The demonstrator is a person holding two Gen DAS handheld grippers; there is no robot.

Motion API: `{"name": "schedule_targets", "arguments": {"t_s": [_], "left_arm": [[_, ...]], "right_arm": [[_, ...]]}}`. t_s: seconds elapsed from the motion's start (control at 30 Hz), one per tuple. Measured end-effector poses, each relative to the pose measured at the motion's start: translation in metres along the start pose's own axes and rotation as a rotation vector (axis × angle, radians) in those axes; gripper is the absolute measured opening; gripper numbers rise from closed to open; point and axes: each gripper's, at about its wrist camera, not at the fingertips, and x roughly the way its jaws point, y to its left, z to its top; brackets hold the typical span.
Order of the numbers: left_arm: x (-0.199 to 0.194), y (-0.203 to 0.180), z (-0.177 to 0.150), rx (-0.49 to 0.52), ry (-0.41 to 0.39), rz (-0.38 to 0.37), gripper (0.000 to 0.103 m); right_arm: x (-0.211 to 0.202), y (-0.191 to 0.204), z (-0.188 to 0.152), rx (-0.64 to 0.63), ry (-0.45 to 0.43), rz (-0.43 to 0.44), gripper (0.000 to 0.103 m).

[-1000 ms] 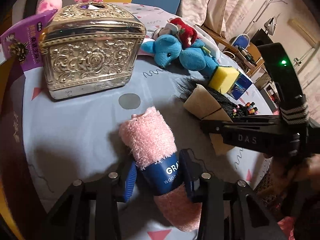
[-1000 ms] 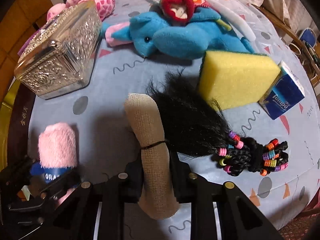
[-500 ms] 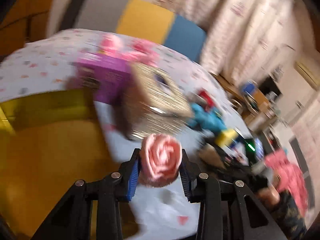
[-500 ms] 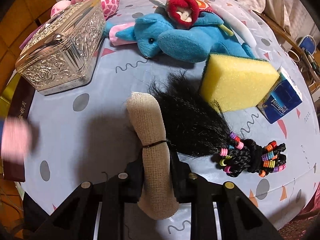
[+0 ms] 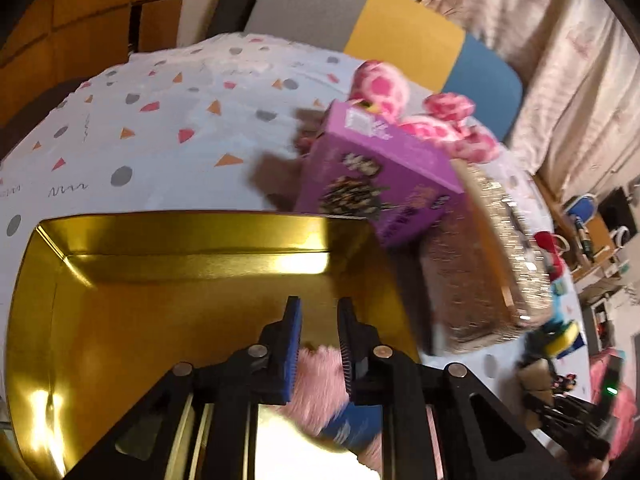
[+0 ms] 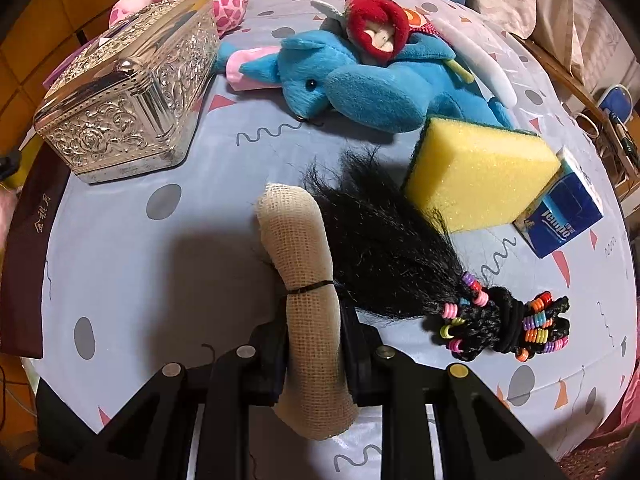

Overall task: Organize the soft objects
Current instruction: 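Carry the pink towel roll into the gold tray and open the left tool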

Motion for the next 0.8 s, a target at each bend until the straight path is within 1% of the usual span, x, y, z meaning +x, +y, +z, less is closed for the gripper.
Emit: {"name": "schedule_targets", "arguments": {"t_s": [0.03,0.1,0.2,0.23,0.3,0.4,0.5,0.57,0.63,0.67,0.7,0.8], "left_arm": [[0.001,0.006,-0.001,-0.023,0.002,0.013,0.018],[-0.005,0.012,-0.003,-0.062,-0.008,-0.006,0.018],[-0.026,0.013,-0.014,-0.055,-0.033,-0.034,0.018],[-0.034,0.014,-0.02,-0.056,-0.03,-0.062,0.018],[-0.041,0.016,-0.03,-0.049,-0.01,-0.08,0.018],[-0.05,0.012,-0.05,-0.008,0.04,-0.104,0.018],[-0.046,0.003,-0.071,0.033,0.113,-0.142,0.018],[-0.037,-0.004,-0.079,0.06,0.149,-0.134,0.019],[-0.021,-0.004,-0.08,0.041,0.184,-0.114,0.02],[-0.015,-0.003,-0.078,0.031,0.187,-0.114,0.026],[-0.013,-0.003,-0.075,0.025,0.183,-0.111,0.027],[-0.004,-0.006,-0.06,0.03,0.169,-0.078,0.027]], "right_arm": [[-0.001,0.0,0.0,0.0,0.0,0.0,0.022],[-0.001,0.0,0.0,0.001,0.0,0.001,0.022],[-0.001,-0.001,0.0,-0.001,0.0,0.0,0.023],[-0.001,-0.001,0.0,-0.002,0.0,-0.001,0.023],[-0.001,0.0,0.001,-0.006,-0.001,-0.005,0.023],[-0.002,0.001,0.0,-0.009,-0.001,-0.008,0.023],[-0.002,0.002,0.0,-0.013,-0.002,-0.01,0.023],[-0.002,0.001,0.0,-0.014,-0.002,-0.01,0.023],[-0.003,0.001,-0.001,-0.013,-0.003,-0.009,0.023],[-0.003,0.001,0.0,-0.012,-0.002,-0.008,0.023],[-0.003,0.0,0.0,-0.01,-0.002,-0.007,0.023],[-0.003,-0.001,0.0,-0.009,-0.002,-0.005,0.023]]}}
